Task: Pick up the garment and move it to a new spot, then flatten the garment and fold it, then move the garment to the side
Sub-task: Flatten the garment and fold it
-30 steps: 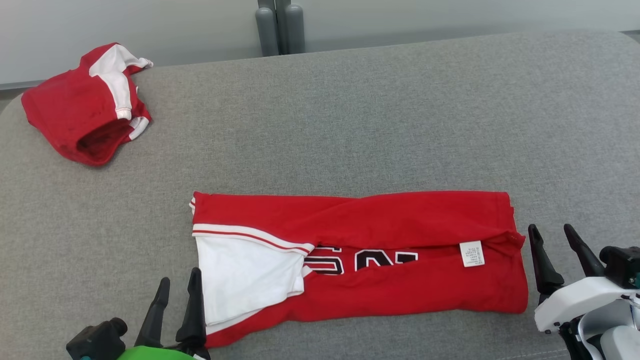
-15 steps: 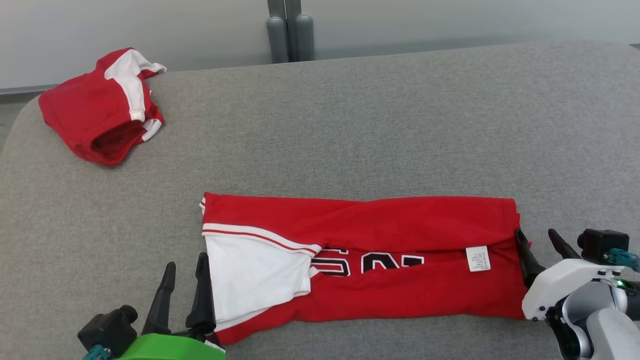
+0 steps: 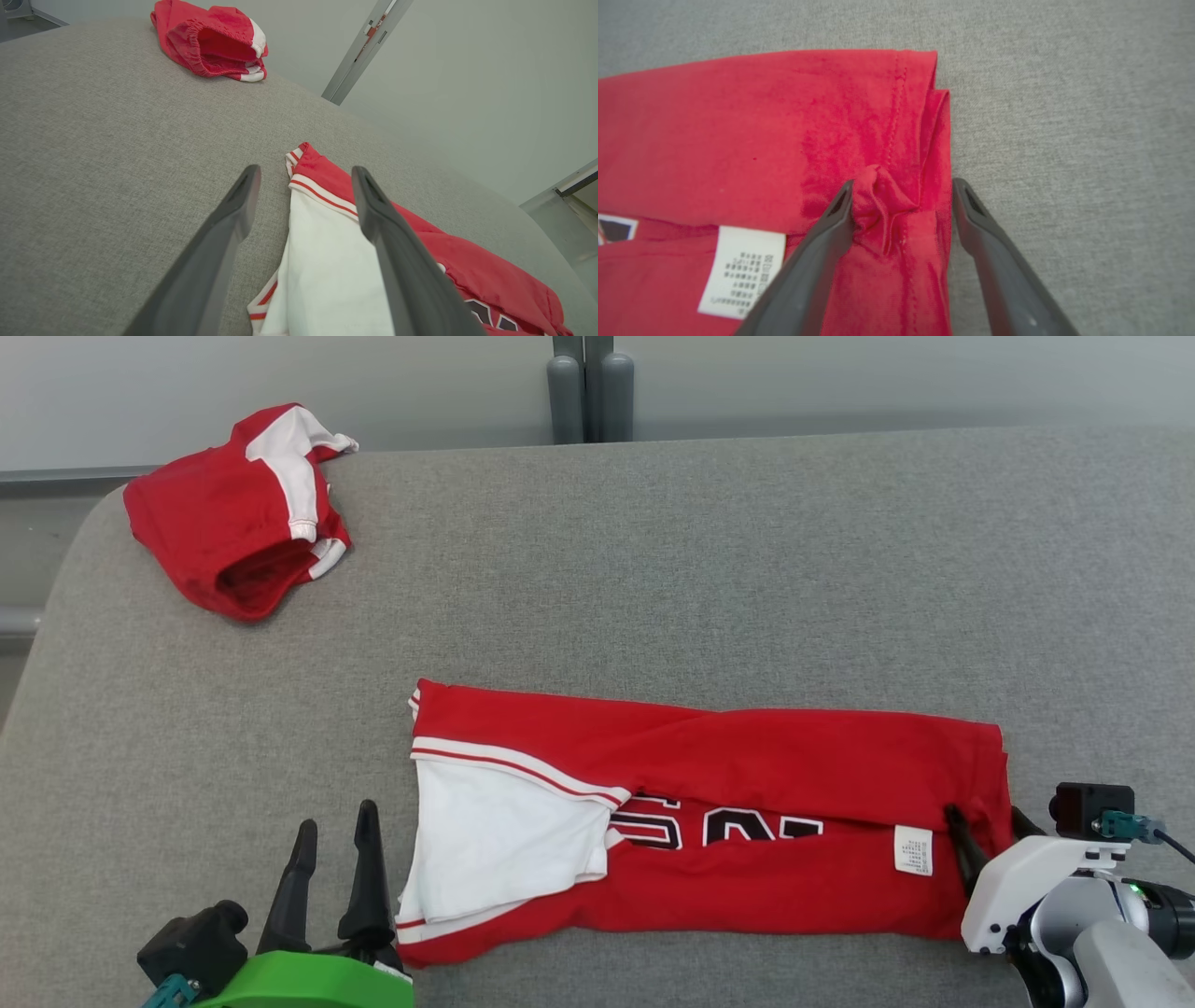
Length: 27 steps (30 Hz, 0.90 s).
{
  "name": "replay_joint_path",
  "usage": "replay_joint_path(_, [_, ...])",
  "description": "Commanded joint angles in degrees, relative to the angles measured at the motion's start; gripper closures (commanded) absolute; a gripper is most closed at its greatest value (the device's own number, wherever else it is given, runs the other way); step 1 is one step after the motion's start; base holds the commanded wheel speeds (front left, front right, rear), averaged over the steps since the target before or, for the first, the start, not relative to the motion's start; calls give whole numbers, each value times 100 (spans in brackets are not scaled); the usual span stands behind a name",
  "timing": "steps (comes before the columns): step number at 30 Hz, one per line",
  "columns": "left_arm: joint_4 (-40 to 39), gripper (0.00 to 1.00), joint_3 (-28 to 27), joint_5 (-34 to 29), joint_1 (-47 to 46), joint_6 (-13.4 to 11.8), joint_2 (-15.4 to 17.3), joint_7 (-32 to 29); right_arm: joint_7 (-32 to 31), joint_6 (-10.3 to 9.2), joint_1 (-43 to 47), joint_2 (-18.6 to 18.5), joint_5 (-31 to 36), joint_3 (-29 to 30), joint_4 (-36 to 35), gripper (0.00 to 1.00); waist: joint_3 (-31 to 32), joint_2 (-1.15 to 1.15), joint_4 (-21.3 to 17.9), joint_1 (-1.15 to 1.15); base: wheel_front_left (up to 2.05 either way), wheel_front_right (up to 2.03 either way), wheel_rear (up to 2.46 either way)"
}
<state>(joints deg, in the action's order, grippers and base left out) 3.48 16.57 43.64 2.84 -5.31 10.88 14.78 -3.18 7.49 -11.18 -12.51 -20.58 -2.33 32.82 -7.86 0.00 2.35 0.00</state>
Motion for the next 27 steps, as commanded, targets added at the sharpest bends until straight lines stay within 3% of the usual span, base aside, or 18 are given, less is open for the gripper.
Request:
replay_joint_path(1, [13, 0, -36, -28, -32, 24, -14, 45, -95, 1, 36, 37, -32, -77, 142, 55, 3, 0, -10, 0, 0, 0, 0])
replay_joint_path(3, [17, 0, -60, -39, -33, 35, -21, 47, -117, 0, -17, 62, -53, -124, 219, 77, 5, 0, -31, 0, 0, 0, 0])
replay_joint_path(4, [20, 0, -70, -44, -34, 33, -25, 46, -125, 0, -56, 68, -66, -149, 259, 100, 6, 0, -46, 0, 0, 0, 0])
replay_joint_path(12, [41, 0, -174, -48, -16, 54, -59, 39, -59, -10, -490, -200, -261, -165, 361, 100, 12, 0, -298, 0, 0, 0, 0])
replay_joint_path(22, [73, 0, -234, -96, -45, 78, -54, 38, -210, -6, -822, -1115, -308, 60, 148, 100, 9, 0, -774, 0, 0, 0, 0])
replay_joint_path(27, [85, 0, -243, -126, -96, 77, -15, 38, -385, -5, -929, -1317, -268, 35, -70, 100, -29, 0, -956, 0, 0, 0, 0])
